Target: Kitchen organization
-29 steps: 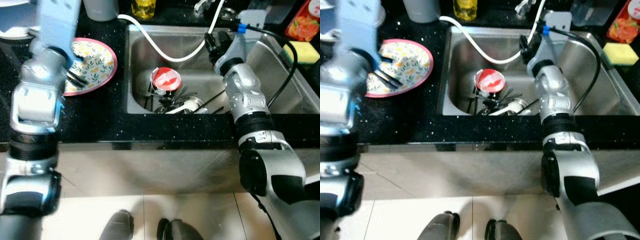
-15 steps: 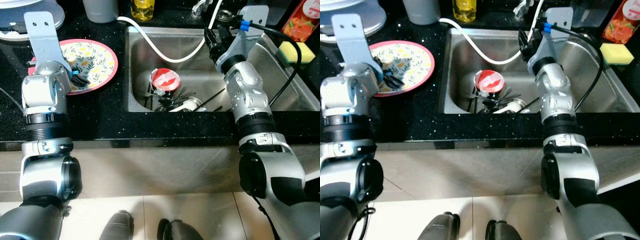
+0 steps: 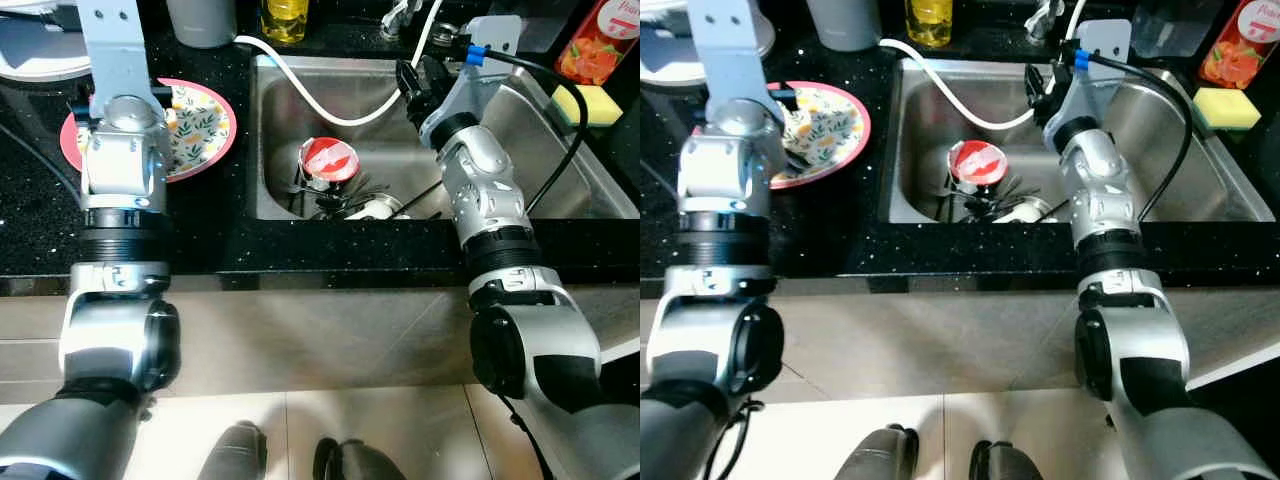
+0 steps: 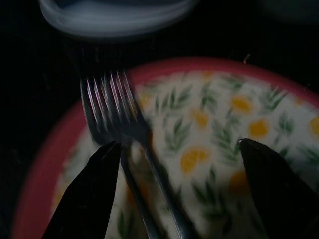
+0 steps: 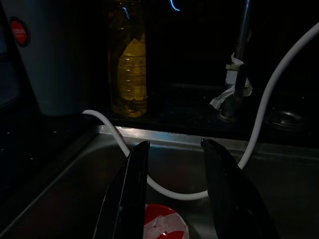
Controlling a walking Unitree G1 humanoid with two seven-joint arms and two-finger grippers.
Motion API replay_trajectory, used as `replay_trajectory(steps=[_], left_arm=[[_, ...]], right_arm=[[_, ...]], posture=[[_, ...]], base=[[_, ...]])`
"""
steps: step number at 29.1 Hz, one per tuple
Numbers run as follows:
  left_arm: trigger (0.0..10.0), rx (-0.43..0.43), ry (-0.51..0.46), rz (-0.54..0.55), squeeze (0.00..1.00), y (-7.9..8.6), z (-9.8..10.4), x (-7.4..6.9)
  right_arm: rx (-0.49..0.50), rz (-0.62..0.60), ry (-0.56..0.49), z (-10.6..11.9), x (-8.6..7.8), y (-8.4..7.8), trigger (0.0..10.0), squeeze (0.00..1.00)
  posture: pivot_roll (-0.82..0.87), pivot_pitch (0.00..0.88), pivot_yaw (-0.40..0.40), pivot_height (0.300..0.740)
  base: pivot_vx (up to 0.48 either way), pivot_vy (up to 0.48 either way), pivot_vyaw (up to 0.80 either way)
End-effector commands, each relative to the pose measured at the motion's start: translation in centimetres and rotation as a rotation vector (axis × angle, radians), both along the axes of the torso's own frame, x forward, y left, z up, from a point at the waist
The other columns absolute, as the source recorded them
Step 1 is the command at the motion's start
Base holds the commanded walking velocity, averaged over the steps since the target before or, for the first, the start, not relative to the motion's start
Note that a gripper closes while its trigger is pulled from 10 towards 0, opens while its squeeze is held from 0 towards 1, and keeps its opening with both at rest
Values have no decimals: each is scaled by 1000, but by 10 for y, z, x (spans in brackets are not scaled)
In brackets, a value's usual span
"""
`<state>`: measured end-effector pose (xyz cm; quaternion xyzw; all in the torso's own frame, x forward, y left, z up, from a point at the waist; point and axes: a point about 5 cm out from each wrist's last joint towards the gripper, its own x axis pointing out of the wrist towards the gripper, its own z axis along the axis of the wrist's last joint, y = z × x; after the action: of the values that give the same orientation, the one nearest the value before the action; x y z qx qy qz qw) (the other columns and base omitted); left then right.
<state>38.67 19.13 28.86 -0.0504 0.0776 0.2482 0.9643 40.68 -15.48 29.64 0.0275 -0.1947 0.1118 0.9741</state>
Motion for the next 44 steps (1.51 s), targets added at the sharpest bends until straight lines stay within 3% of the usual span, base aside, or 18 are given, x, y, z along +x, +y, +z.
replay_trajectory(steps=[1, 8, 9, 10, 11, 12, 15, 21, 26, 32, 37, 38, 39, 40, 41, 43, 44], left_arm=[[10000, -96, 49, 26, 0, -2, -11, 3], [10000, -146, 96, 47, 0, -3, -22, 9], [7373, -185, 122, 66, 0, 0, -29, 10], [1294, -226, 143, 77, 0, 3, -37, 11], [1294, -226, 143, 77, 0, 3, -37, 11], [0, -271, 168, 89, 0, 6, -45, 11], [0, -345, 207, 107, 0, 9, -56, 11], [0, -337, 231, 135, 0, 15, -58, 9], [0, -246, 258, 146, 0, 22, -57, 11], [0, -78, 238, 180, 0, 38, -50, 9], [0, 17, 160, 141, 0, 41, -36, 11], [824, 113, 76, 142, 0, 40, -19, 12], [824, 185, 15, 140, 0, 38, -6, 12], [10000, 250, -92, 102, 0, 30, 14, 13], [10000, 250, -92, 102, 0, 30, 14, 13], [10000, 300, -246, -36, 0, 5, 41, 14], [10000, 300, -246, -36, 0, 5, 41, 14]], right_arm=[[11, 2, 12, -2, 1, 0, 10000, 0], [10, 1, 13, -2, 1, 0, 10000, 0], [11, -1, 12, -2, 1, 0, 10000, 0], [13, -3, 10, -2, 1, -1, 10000, 0], [13, -3, 10, -2, 1, -1, 10000, 0], [15, -5, 9, -2, 0, -1, 10000, 0], [18, -11, 8, -2, 0, -3, 10000, 0], [26, -21, 12, -3, 0, -6, 10000, 0], [32, -15, 21, -5, 0, -3, 10000, 0], [34, -5, 30, -7, 1, 0, 10000, 0], [36, -3, 33, -7, 2, 1, 10000, 0], [38, -4, 31, -7, 2, 1, 10000, 0], [39, -5, 29, -6, 2, 1, 10000, 0], [41, -5, 28, -6, 2, 0, 10000, 0], [41, -5, 28, -6, 2, 0, 10000, 0], [42, -6, 28, -6, 2, 1, 10000, 0], [42, -6, 28, -6, 2, 1, 10000, 0]], posture=[[280, 57, -32, 740], [273, 52, -25, 740], [268, 49, -21, 740], [268, 49, -21, 740], [268, 49, -21, 740], [265, 47, -16, 740], [263, 47, -13, 740], [265, 50, -8, 740], [279, 58, -15, 740], [290, 63, -23, 740], [293, 56, -25, 740], [292, 53, -24, 740], [292, 53, -24, 740], [295, 48, -26, 740], [295, 48, -26, 740], [296, 44, -26, 740], [296, 44, -26, 740]], base=[[0, 0, 0], [0, 0, 0], [0, 0, 0], [0, 0, 0], [0, 0, 0], [0, 0, 0], [0, 0, 0], [0, 0, 0], [0, 0, 0], [0, 0, 0], [0, 0, 0], [0, 0, 0], [0, 0, 0], [0, 0, 0], [0, 0, 0], [0, 0, 0], [0, 0, 0]])
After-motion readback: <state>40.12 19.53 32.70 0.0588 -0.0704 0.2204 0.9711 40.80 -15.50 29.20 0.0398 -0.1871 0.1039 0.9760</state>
